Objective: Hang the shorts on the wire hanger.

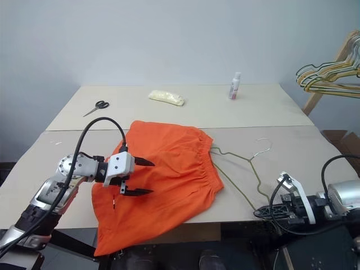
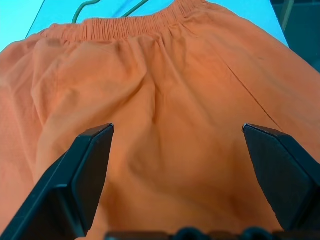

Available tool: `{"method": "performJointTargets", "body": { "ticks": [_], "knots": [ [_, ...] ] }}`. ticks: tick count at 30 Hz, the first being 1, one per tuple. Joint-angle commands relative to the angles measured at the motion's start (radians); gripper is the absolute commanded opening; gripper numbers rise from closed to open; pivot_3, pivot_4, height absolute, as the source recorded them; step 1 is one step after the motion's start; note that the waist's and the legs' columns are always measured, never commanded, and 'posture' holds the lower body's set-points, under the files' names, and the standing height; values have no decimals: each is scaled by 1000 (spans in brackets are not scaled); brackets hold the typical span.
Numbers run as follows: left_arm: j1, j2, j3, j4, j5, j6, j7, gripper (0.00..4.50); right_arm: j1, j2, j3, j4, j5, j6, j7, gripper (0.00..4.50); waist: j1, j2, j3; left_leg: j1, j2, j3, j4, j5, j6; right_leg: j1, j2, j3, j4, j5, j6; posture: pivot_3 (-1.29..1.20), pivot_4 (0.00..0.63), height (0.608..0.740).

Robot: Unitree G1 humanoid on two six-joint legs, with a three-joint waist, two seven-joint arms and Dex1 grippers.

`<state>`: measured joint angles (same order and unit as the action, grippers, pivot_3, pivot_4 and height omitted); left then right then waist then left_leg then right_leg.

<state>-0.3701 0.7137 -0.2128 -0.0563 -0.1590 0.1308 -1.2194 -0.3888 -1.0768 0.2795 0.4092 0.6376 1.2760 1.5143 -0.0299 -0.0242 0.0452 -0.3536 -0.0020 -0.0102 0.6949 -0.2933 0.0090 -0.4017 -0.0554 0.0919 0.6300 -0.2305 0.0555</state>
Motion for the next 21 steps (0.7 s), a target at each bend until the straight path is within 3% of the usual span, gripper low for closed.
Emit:
{"method": "performJointTargets", "body": {
  "ticks": [1, 15, 21],
  "knots": [
    [-14, -1, 9, -25, -3, -16, 8, 4478, -61, 21, 33, 38, -27, -18, 58, 0, 2, 0, 0, 0, 0, 0, 0, 0, 0, 0, 0, 0, 0, 0, -1, 13, 0, 740],
    [3, -9, 27, -64, -51, -3, -1, 4478, -244, 182, 82, 272, -144, -110, 99, 0, 18, 0, 0, 0, 0, 2, 0, 0, 0, -1, 0, 1, 0, 2, -1, 38, 0, 740],
    [2, -19, 37, -76, -76, 2, 11, 4478, -343, 255, 55, 420, -209, -148, 46, 0, 15, 0, 0, 0, 0, 2, 1, 0, 0, -1, 0, 2, 0, 4, -2, 43, 0, 740]
  ]
}}
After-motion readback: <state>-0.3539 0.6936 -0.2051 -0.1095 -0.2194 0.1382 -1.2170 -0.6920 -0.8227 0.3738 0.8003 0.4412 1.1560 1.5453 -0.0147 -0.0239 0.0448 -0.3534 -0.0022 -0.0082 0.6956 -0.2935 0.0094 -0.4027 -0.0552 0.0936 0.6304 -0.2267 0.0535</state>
